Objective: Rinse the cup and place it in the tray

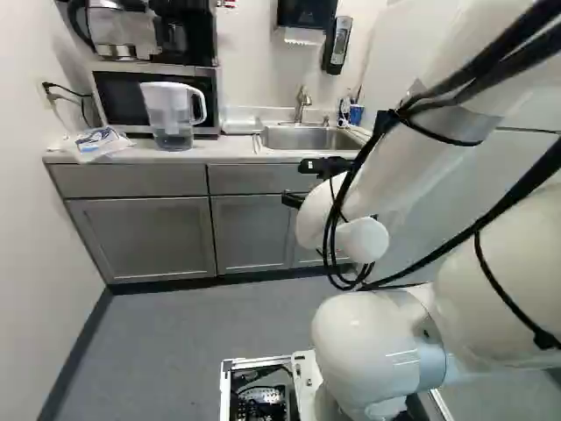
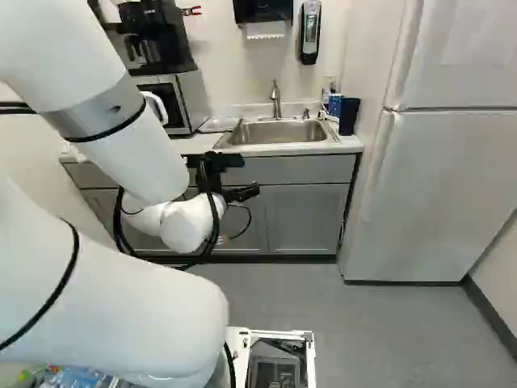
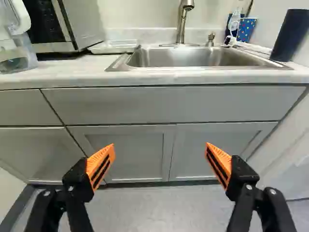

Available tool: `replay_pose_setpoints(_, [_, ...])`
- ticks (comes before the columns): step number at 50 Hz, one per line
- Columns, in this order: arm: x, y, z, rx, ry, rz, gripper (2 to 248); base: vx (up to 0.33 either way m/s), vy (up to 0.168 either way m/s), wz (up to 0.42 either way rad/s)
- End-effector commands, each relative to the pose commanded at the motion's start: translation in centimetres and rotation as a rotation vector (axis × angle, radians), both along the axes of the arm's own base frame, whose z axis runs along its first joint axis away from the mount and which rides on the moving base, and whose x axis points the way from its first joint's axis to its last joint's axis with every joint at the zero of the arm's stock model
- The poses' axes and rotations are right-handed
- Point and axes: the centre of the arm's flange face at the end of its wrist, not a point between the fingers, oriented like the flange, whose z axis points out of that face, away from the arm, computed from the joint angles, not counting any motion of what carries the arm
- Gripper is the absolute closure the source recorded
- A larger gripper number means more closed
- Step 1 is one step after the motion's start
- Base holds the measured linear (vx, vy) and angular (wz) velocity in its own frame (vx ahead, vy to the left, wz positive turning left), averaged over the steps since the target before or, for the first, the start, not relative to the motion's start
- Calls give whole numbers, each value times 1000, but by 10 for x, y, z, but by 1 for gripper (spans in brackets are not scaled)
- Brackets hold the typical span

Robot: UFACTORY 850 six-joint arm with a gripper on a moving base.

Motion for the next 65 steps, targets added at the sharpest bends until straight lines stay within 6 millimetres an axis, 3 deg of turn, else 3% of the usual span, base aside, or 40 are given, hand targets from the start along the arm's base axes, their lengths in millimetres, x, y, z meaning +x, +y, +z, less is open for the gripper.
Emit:
replay_pose_setpoints(23, [2,0,0,0,1,0,3,0,0,0])
replay_pose_setpoints(45, [32,-1,4,0,11,-2,3,0,0,0])
replay_pose_setpoints(65, [60,-1,23,0,-32,-3,3,0,0,0])
